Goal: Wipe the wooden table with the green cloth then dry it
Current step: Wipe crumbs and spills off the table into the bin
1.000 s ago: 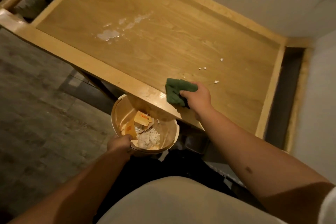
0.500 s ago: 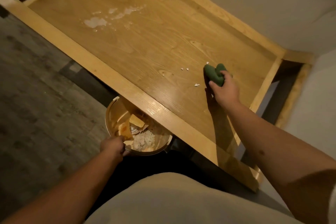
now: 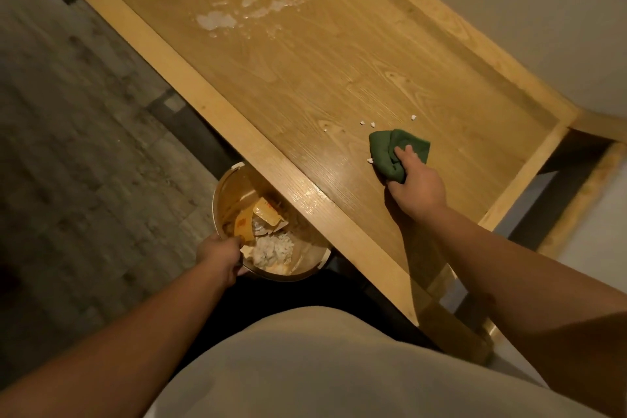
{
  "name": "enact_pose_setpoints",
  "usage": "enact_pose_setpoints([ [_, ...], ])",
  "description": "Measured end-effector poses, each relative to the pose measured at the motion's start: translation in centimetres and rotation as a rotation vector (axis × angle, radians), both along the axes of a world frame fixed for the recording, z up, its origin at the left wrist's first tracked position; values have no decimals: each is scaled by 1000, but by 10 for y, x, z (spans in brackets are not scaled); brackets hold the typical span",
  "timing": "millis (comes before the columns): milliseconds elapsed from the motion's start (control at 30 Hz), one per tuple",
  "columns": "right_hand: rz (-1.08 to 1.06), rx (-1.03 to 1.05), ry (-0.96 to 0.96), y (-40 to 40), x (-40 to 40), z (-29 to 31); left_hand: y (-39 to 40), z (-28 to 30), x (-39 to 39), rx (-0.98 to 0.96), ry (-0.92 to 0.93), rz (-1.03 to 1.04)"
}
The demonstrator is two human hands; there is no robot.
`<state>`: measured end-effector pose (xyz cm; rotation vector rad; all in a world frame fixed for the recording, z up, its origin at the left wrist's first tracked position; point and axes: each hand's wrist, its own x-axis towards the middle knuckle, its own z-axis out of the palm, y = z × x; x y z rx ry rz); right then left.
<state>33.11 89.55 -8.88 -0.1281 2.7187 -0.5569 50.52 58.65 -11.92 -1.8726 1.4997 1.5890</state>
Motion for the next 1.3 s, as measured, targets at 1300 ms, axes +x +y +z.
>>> enact_pose_setpoints([
  [1300, -58, -671, -176, -85, 5, 44, -5, 14, -33, -166, -25, -214],
])
